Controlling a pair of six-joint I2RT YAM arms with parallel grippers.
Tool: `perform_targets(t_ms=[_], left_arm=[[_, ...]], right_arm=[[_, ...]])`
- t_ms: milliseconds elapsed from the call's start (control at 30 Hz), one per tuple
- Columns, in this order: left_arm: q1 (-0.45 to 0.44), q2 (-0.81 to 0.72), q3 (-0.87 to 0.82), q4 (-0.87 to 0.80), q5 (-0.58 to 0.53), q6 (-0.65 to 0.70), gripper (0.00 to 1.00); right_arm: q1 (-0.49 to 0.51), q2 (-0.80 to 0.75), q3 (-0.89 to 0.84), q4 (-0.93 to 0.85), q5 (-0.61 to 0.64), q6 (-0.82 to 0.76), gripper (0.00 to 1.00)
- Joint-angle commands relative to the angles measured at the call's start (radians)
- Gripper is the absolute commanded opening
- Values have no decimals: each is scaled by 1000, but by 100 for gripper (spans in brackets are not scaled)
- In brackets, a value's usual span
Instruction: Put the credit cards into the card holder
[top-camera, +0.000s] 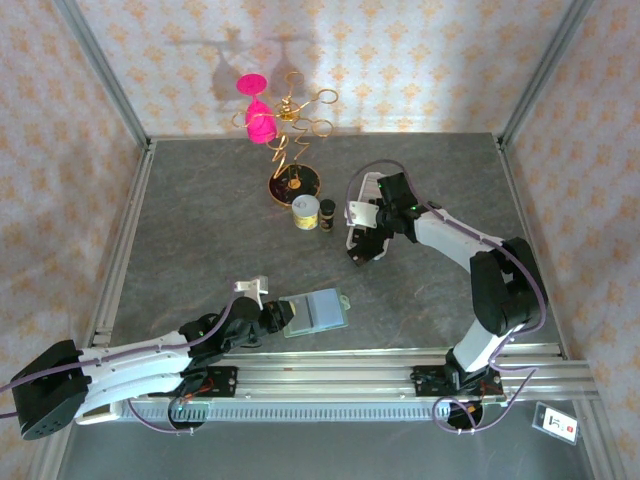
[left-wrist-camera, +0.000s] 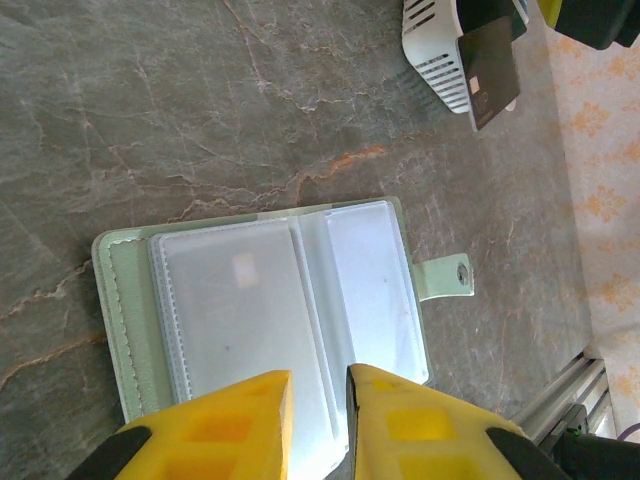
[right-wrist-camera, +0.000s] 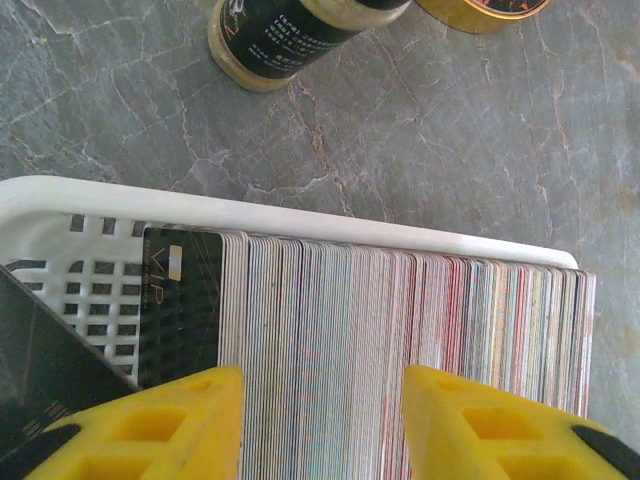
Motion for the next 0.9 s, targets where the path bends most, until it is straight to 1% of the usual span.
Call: perform_targets(t_ms=[0,67,233,267,333,467,500,600,733,867], left_arm=[[-7,0,4,5,-7,-11,22],[-7,1,3,8,-7,-12,22],[-8,1,-2,14,-9,-12,22],[-7,1,-8,24,-8,-15,22],[-7,2,-12,34,-7,-18,22],[-7,8,-9,26,-2,-13,22],[-8,7,-10,27,-2,-12,22],[-8,8,-16,37,-4,-14,22],[-7,11,-24,58,-4,-16,22],[-7,10,-22,58,6,-22,19]], right_arm=[[11,-23,5,-44,-7,27,46],[13,-42,13,-75,-35,38,51],[21,-127,-30,-98,-75,112,52],[26,-152,-51,-105,-91,114,56],[32,-207,-104,-83,-100,113,66],[53,-316,-180,-96,-106,96,68],[61,-343,-202,-91,-103,93,70],[82,-406,-293,-81,-110,58,72],[117,-453,-423,46,-69,-3,73],[138,-444,-478,138,-35,-38,72]])
